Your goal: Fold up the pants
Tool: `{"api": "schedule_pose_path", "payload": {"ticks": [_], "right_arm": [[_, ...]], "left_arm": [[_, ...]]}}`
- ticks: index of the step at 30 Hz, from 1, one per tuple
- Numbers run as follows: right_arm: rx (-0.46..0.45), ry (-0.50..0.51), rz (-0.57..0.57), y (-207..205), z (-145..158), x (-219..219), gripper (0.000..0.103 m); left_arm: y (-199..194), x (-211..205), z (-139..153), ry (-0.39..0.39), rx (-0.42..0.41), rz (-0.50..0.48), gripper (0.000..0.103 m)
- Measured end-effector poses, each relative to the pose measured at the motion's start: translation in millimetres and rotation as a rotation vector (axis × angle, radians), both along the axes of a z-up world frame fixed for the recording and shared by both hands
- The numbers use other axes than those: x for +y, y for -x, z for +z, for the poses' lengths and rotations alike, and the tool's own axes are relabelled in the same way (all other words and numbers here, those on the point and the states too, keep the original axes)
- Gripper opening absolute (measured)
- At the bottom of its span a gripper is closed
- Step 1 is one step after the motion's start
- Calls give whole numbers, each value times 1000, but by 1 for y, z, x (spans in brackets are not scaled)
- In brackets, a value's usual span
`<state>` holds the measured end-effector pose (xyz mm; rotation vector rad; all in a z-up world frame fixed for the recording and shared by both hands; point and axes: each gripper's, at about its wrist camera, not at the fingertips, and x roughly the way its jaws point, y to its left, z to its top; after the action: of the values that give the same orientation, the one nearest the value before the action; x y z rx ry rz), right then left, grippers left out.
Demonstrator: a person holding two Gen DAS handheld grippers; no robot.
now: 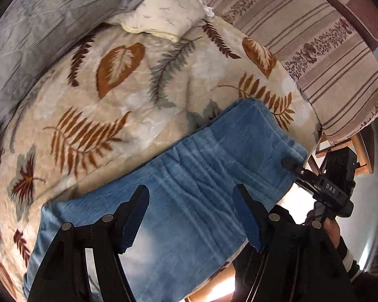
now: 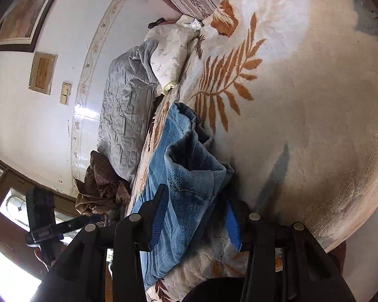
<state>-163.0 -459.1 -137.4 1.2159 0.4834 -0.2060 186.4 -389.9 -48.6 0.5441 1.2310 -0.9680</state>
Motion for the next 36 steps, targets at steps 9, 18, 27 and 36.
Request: {"api": "schedule_pose_path", "payload": {"ticks": [9, 18, 27, 36], "right_arm": [[-48, 7, 10, 6, -5, 2, 42], [-14, 33, 38, 3, -1, 3, 43], [-10, 28, 33, 3, -3, 3, 43], [17, 26, 22, 2, -2, 2, 30]], "left_arm": [[1, -160, -69, -101, 69, -327, 67], [-19, -190, -132, -171, 93, -579, 67], [1, -193, -149, -152, 50, -692, 80], [-1, -177, -136, -70, 60, -585, 16]]}}
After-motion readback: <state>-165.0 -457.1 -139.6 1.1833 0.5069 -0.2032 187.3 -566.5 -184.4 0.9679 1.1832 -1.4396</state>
